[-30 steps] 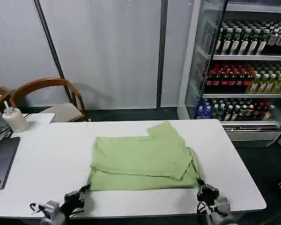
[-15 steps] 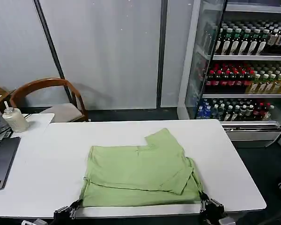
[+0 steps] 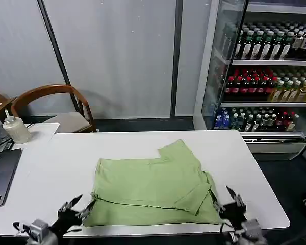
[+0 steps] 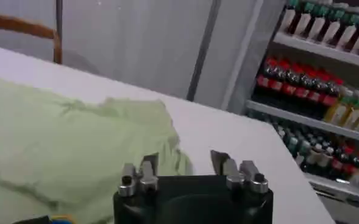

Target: Fold and organize the clothes.

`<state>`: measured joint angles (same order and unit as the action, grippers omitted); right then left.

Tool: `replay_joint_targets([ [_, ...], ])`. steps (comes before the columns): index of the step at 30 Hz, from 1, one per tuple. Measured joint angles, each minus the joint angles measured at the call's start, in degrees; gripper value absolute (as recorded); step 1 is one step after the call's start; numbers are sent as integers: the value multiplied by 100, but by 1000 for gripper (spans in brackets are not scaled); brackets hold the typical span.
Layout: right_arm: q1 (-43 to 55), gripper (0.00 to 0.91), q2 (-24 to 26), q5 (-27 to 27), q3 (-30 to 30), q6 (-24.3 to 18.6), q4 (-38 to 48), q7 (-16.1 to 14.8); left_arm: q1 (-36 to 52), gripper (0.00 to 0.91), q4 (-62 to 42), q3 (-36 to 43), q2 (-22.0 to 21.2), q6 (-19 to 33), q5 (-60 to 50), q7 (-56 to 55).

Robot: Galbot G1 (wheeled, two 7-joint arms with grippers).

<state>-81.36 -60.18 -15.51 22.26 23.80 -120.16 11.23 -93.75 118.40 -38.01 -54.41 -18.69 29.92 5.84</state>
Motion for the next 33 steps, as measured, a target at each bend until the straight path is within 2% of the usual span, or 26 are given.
replay_joint_targets([
  [9,2300,907,-379,-331,-944,220,1785,77,1610,907,-966,708,36,-50,171,-7],
  [18,4134,907,-1027,-658,-1654,135,3819,69,3033,907,-2218,1501,-74,-105,204,65],
  [25,4963,907,-1557,-905,-1872,-144,5256,29,3860,907,-3118,1947,-184,-115,133,120],
  [33,5430,907,-1978,-1139,-1904,-396,6280,7,4360,907,-3801,2220,-223,-117,37,187],
])
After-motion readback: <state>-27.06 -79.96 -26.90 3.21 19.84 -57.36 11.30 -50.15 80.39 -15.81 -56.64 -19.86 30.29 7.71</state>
